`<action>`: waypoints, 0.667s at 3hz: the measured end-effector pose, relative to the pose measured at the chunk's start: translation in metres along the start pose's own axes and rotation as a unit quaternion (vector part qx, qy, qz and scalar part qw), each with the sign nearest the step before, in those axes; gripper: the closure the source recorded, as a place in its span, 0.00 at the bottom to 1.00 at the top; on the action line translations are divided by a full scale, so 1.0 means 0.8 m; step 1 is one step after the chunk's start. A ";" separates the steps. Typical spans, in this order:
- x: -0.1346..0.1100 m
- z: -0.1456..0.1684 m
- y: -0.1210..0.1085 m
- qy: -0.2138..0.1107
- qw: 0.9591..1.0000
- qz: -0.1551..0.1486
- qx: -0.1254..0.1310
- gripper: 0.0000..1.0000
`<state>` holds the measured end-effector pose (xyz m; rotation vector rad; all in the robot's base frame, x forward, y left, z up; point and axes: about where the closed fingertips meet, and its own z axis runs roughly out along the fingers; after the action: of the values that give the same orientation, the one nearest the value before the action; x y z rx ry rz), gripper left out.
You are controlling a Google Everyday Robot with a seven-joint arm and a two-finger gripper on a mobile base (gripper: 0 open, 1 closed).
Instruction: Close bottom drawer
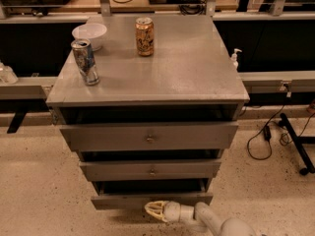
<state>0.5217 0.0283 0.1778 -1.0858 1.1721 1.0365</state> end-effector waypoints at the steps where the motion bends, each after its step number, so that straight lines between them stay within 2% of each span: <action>1: -0.008 -0.004 -0.027 -0.006 1.000 -0.017 0.000 1.00; 2: -0.011 -0.005 -0.032 -0.007 1.000 -0.023 0.001 1.00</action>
Offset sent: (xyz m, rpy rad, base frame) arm 0.0960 -0.0421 0.0349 0.0170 -0.1719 -0.0276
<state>0.5450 0.0196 0.1886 -1.0969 1.1315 1.0061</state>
